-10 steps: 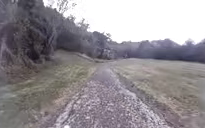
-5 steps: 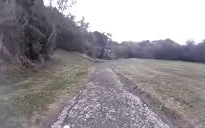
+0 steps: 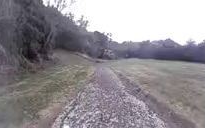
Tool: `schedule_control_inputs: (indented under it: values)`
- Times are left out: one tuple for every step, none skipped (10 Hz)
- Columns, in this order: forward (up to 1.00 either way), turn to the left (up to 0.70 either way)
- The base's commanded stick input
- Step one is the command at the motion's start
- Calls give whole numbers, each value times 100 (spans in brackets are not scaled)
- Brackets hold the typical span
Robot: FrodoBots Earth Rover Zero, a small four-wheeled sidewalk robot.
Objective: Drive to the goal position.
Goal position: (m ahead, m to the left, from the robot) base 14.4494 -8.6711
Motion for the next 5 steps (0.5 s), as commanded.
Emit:
schedule_control_inputs:
  values:
    - [45, 0]
    - [45, 0]
    - [45, 0]
    - [45, 0]
    - [45, 0]
